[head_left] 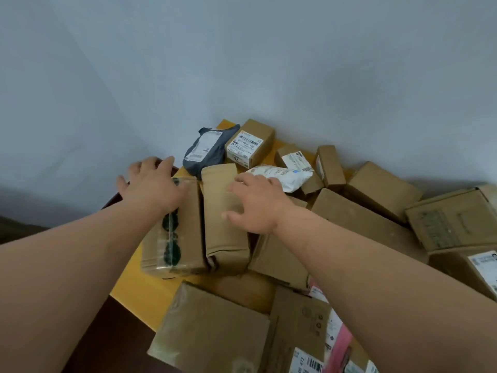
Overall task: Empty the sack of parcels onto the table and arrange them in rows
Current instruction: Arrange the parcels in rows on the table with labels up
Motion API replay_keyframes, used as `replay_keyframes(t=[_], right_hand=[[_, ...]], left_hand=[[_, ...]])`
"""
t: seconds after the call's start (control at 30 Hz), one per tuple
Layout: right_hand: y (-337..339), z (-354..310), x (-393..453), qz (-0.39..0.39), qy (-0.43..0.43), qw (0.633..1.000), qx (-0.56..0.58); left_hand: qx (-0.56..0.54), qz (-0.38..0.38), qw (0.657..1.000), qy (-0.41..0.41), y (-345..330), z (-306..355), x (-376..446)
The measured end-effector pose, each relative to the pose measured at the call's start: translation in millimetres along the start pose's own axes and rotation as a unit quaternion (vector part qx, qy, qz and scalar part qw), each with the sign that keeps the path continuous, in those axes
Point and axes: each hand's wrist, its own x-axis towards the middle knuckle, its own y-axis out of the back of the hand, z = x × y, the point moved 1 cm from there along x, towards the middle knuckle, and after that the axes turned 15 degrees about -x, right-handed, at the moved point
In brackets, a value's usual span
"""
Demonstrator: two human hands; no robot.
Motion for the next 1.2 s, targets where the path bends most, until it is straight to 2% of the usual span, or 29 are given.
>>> replay_keyframes(t=[0.1, 0.17, 0.33, 0.43, 0.57, 0.7, 0.8, 0.97, 1.1, 1.2], right_hand=[[-14.5, -16.8, -4.9, -0.074, 0.009, 0.997, -0.017], [-22.7, -21.0, -10.0, -0.088, -0.009, 0.996, -0.015], [-22.4, -15.4, -26.8, -0.083, -0.091, 0.992, -0.019], [-16.6, -19.8, -33.9, -0.074, -0.137, 0.988, -0.021], [-4.5, -49.6, -33.1, 0.008, -0.175, 0.984, -0.016], [13.7, -89.6, -19.8, 0.090, -0.128, 0.987, -0.021], [21.7, -115.7, -7.1, 0.049, -0.109, 0.992, 0.044], [18.3, -137.9, 11.7, -0.081, -0.086, 0.993, 0.024], [16.6, -150.3, 14.9, -0.069, -0.071, 0.991, 0.095], [11.5, -160.2, 18.7, -0.058, -0.062, 0.977, 0.194]], left_hand=[[0.007, -0.058, 0.997, 0.039, -4.6, -30.7, -4.7], [-0.024, -0.101, 0.994, 0.040, -10.1, -46.4, -6.8], [-0.166, -0.142, 0.976, 0.010, -10.4, -68.0, -7.4], [-0.190, -0.174, 0.966, -0.018, -8.3, -80.4, -4.7], [-0.178, -0.185, 0.965, -0.043, -6.5, -87.8, -13.2], [-0.147, -0.177, 0.971, -0.060, -2.9, -99.8, -17.0], [-0.128, -0.188, 0.972, -0.067, 0.4, -107.3, -17.5], [-0.127, -0.206, 0.969, -0.042, 4.9, -120.3, -15.5], [-0.181, -0.182, 0.967, -0.009, 6.8, -127.1, -17.4], [-0.278, -0.175, 0.942, 0.063, 9.9, -133.3, -16.8]])
